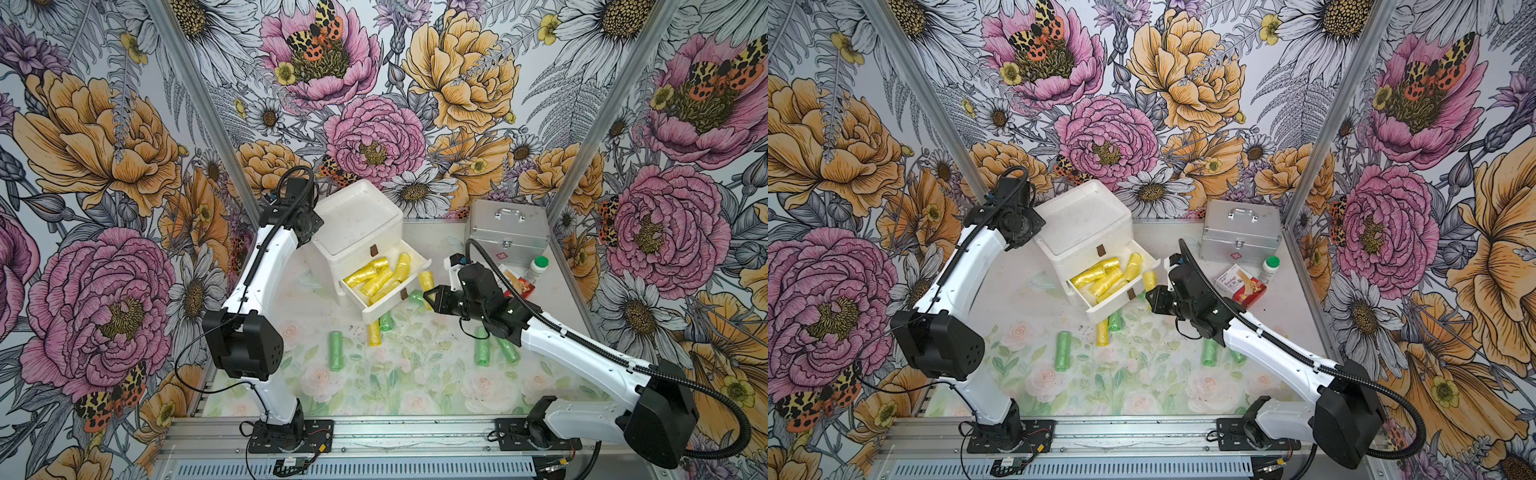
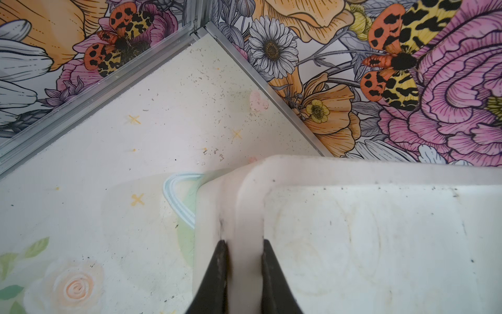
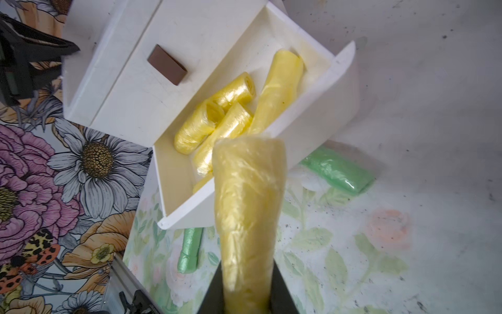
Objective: Sort the rolls of trash bags by color and place them into the drawer
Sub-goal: Place the roll of trash bags in the drawer.
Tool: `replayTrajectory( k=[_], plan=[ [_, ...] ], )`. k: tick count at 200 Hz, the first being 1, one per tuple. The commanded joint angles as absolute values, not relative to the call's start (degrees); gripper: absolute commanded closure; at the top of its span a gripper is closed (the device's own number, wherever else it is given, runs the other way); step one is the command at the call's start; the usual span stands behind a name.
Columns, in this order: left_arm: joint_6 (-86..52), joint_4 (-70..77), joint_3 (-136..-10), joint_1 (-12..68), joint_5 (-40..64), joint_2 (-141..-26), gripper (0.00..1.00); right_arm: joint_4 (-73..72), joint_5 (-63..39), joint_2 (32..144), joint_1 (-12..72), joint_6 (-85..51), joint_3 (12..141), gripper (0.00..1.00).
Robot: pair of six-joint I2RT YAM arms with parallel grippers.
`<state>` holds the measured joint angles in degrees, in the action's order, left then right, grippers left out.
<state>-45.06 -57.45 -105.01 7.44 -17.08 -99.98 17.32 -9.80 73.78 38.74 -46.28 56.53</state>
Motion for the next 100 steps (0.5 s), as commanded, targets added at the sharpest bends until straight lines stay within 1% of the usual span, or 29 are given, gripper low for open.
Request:
replayTrajectory(
  k=[1, 18, 49, 72, 100],
  plan=[
    [-50.1, -66.3, -102.0, 9.4, -7.8, -103.4, 1.00, 16.2, -16.2, 78.1, 37.7, -47.6, 63.3, 0.79],
    [-50.2, -66.3, -102.0, 9.4, -7.8, -103.2, 1.00, 16.3, -16.4, 82.4, 37.2, -50.1, 67.8, 0.78],
    [-50.2, -66.3, -101.7, 9.3, -8.0, -102.8, 1.00, 16.3, -13.7, 90.5, 37.0, -56.0, 76.1, 0.78],
    [-50.3, -66.3, -101.4, 9.1, -7.9, -102.5, 1.00, 16.3, -10.8, 96.1, 36.7, -59.6, 81.0, 0.78],
    [-50.2, -66.3, -101.2, 8.9, -7.9, -102.1, 1.00, 16.3, -10.8, 102.2, 36.0, -63.5, 85.5, 0.78]
  ],
)
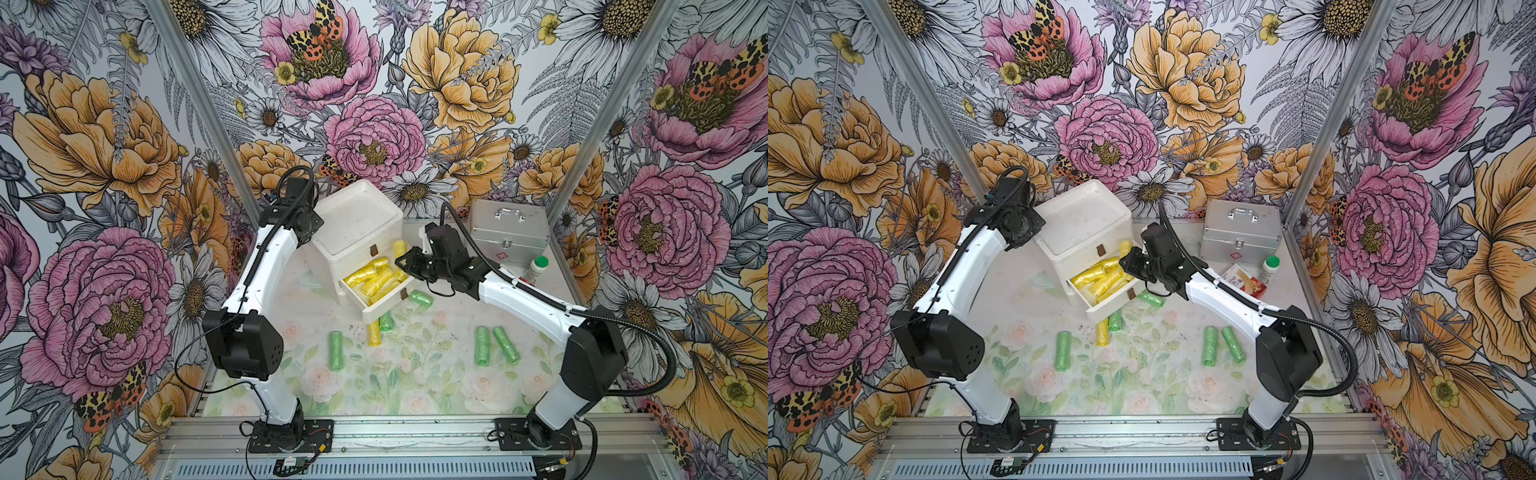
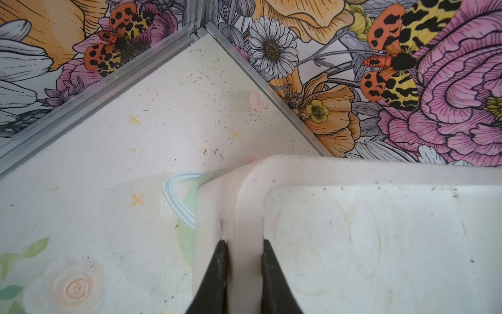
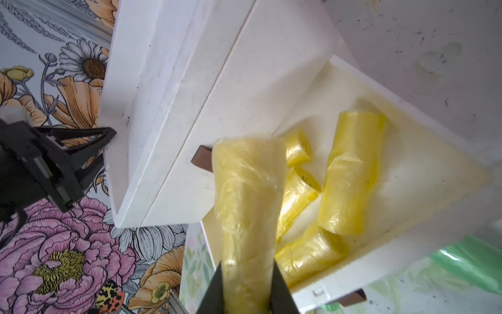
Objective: Sort the rolls of trash bags by color and place them into the drawer
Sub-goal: Place the roll of trash bags in the drawer.
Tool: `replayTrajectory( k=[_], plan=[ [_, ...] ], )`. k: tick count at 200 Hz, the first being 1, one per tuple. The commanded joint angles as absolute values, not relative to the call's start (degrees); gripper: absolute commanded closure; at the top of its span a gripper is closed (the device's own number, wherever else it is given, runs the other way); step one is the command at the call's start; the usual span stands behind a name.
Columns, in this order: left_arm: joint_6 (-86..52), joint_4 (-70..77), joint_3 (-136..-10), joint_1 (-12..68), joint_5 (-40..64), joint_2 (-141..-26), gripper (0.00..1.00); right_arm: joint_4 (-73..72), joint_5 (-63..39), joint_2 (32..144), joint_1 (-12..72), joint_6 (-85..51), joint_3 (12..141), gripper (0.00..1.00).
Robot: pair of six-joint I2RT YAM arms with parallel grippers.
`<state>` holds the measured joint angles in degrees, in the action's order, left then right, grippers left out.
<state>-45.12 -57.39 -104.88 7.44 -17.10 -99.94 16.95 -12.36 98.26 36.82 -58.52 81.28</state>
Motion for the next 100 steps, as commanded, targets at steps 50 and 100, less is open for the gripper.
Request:
replayTrajectory(
  k=[50, 100],
  plan=[
    [-49.9, -66.4, -100.7, 8.5, -7.9, -101.8, 1.00, 16.2, -11.2, 107.5, 35.2, -66.3, 87.6, 0.78],
    [-49.9, -66.3, -100.8, 8.5, -7.7, -102.2, 1.00, 16.3, -10.6, 109.8, 34.4, -66.5, 88.7, 0.78]
  ],
)
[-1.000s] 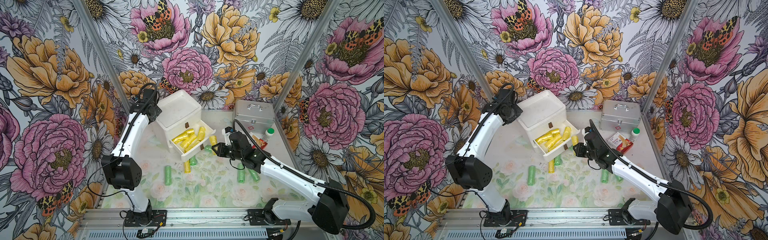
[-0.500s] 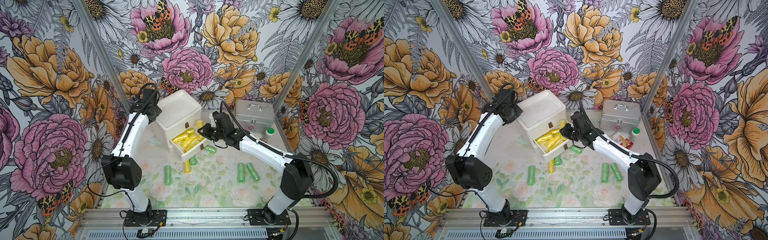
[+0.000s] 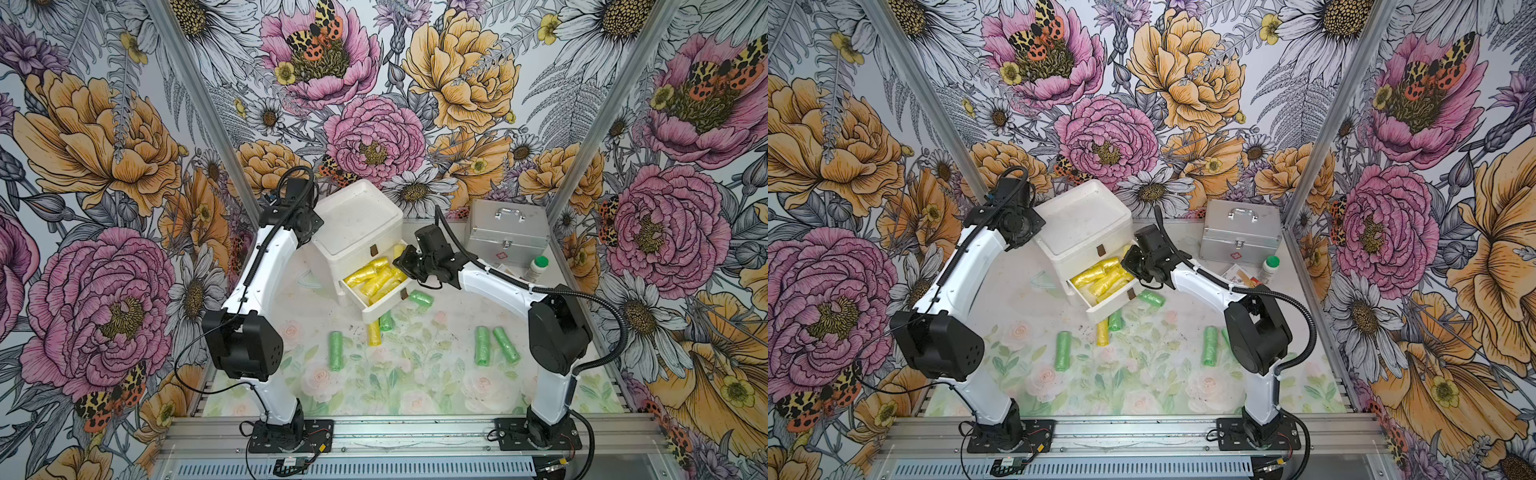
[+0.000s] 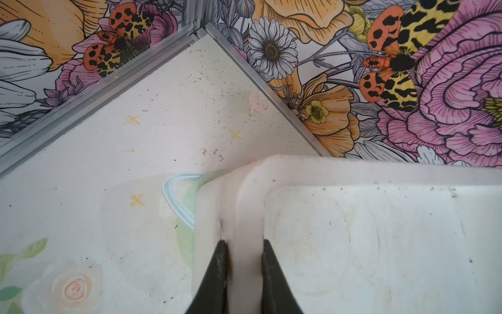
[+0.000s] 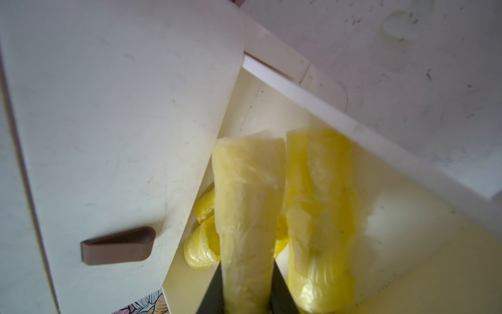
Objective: Sort the rolls of trash bags by color and place them into the drawer
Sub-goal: Place the roll of trash bags in the drawer.
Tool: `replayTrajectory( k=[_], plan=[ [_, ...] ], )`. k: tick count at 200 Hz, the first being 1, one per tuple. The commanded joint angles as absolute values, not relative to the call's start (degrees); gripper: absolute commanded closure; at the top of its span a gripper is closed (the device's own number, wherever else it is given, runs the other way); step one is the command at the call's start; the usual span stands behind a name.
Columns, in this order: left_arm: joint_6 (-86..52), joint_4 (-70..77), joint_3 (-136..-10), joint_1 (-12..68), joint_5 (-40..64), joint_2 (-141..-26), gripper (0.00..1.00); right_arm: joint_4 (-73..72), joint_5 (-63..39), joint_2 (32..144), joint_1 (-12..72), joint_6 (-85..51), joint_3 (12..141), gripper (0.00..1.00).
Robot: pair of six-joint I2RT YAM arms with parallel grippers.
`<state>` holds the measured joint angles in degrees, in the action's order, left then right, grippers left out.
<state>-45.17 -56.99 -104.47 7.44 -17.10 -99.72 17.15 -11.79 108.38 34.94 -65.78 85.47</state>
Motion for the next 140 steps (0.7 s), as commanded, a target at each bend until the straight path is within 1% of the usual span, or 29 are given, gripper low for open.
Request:
replayTrajectory(
  k=[1, 23, 44, 52, 61, 66, 73, 97, 140],
  plan=[
    [-49.9, -66.3, -100.8, 8.5, -7.7, -102.2, 1.00, 16.3, -10.6, 109.9, 34.4, -66.5, 88.7, 0.78],
    [-49.9, -66.3, -100.8, 8.5, -7.7, -102.2, 1.00, 16.3, -11.2, 111.7, 34.0, -67.0, 90.2, 0.76],
    [-49.9, -66.3, -100.8, 8.5, -7.7, -102.1, 1.00, 16.3, -10.9, 113.3, 34.0, -67.1, 91.7, 0.69],
    [-49.9, -66.3, -100.8, 8.5, -7.6, -102.1, 1.00, 16.3, -11.0, 113.9, 33.9, -67.0, 92.5, 0.62],
    [-49.8, -66.3, -100.8, 8.5, -7.7, -102.1, 1.00, 16.3, -11.5, 114.6, 33.9, -66.8, 93.5, 0.49],
    [-49.8, -66.3, -100.8, 8.5, -7.6, -102.0, 1.00, 16.3, -11.9, 114.8, 33.9, -66.8, 93.9, 0.43],
    [-49.8, -66.3, -100.8, 8.5, -7.7, -102.0, 1.00, 16.3, -12.2, 115.1, 33.9, -66.7, 94.1, 0.38],
    [-49.7, -66.3, -100.7, 8.4, -7.7, -101.6, 1.00, 16.3, -11.0, 113.3, 34.1, -65.9, 92.4, 0.34],
    [-49.7, -66.3, -100.7, 8.3, -7.7, -101.4, 1.00, 16.3, -5.5, 102.9, 34.7, -57.3, 86.4, 0.34]
  ],
)
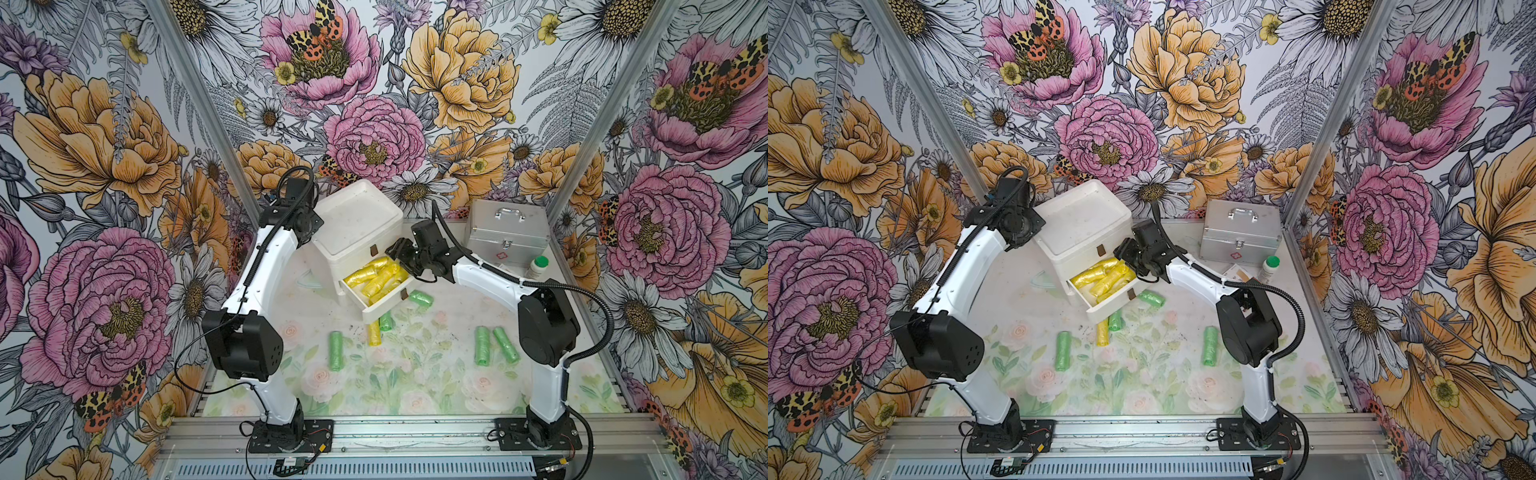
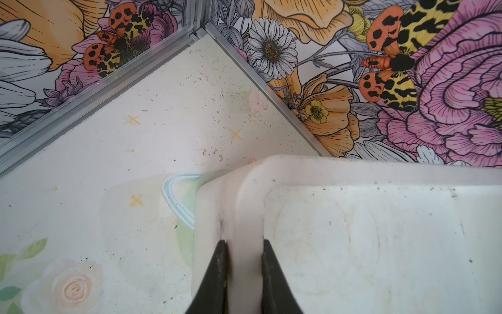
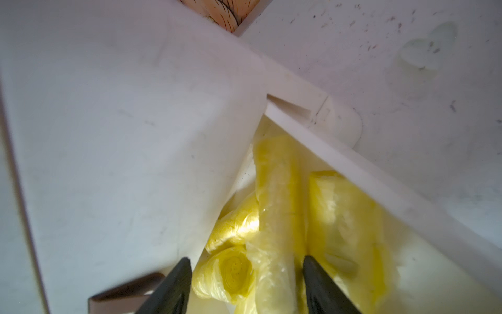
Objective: Sort the rolls of trash bags by color and place them into the drawer
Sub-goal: Place the roll of trash bags in the drawer.
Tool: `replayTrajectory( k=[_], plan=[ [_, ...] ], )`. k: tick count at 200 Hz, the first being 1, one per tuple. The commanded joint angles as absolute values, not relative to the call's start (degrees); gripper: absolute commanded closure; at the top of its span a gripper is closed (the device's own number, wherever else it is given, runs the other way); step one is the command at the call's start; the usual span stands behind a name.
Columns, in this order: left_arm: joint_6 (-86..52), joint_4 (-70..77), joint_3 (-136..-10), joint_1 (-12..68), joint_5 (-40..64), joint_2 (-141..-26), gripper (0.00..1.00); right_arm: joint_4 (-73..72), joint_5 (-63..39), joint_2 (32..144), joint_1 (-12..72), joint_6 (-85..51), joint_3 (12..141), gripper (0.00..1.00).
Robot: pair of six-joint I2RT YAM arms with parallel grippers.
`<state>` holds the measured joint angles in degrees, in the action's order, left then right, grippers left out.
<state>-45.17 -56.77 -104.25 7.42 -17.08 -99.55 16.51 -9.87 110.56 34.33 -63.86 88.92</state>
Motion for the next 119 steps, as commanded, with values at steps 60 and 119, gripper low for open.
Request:
replayTrajectory(
  k=[60, 119],
  plan=[
    [-50.6, -66.4, -102.0, 8.3, -9.7, -102.4, 1.00, 16.6, 1.5, 84.0, 37.8, -46.5, 69.3, 0.34],
    [-54.2, -68.4, -105.8, 10.0, -22.1, -102.9, 1.00, 16.5, 11.3, 82.6, 51.8, -43.9, 57.2, 0.35]
  ],
)
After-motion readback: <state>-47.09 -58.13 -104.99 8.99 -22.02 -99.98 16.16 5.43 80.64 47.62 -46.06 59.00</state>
